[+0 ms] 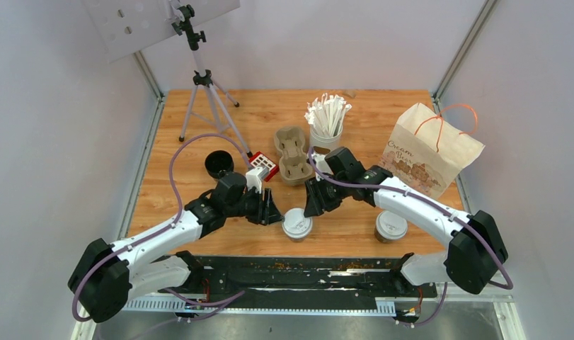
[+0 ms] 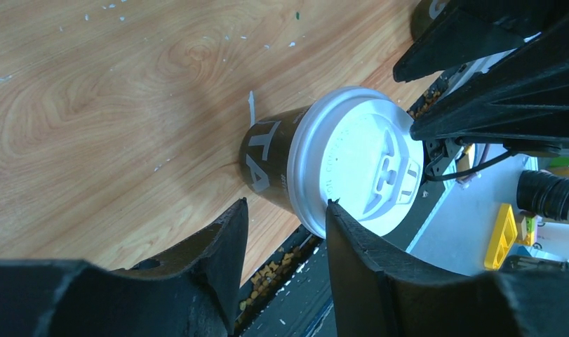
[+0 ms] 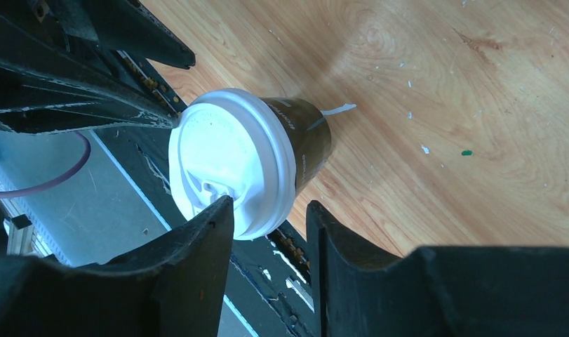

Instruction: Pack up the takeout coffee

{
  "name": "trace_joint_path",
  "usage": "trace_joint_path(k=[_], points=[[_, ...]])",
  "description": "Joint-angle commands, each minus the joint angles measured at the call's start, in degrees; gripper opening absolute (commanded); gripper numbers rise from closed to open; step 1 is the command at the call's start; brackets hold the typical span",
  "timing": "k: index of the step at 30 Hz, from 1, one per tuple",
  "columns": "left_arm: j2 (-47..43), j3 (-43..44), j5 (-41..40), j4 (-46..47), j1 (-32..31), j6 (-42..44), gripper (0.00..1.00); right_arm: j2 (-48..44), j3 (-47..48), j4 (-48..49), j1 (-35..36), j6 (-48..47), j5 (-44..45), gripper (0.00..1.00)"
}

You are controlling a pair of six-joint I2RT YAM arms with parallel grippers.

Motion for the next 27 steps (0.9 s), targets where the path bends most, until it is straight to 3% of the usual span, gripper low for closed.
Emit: trace_joint_path(k=[1, 20, 27], points=[[0.9, -0.5, 1.1, 5.5, -0.4, -0.5, 0.51, 0.8, -1.1, 3.7, -0.4, -0.2, -1.1, 0.42], [1.0, -1.0, 0.6, 4.4, -1.0, -1.0, 0.49, -1.1, -6.2, 7.8, -0.6, -0.2, -0.2, 0.35], [-3.2, 0.0, -1.6, 4.3, -1.0, -4.8, 0.60, -2.1, -6.4, 8.6, -0.6, -0.6, -1.0, 0.35]])
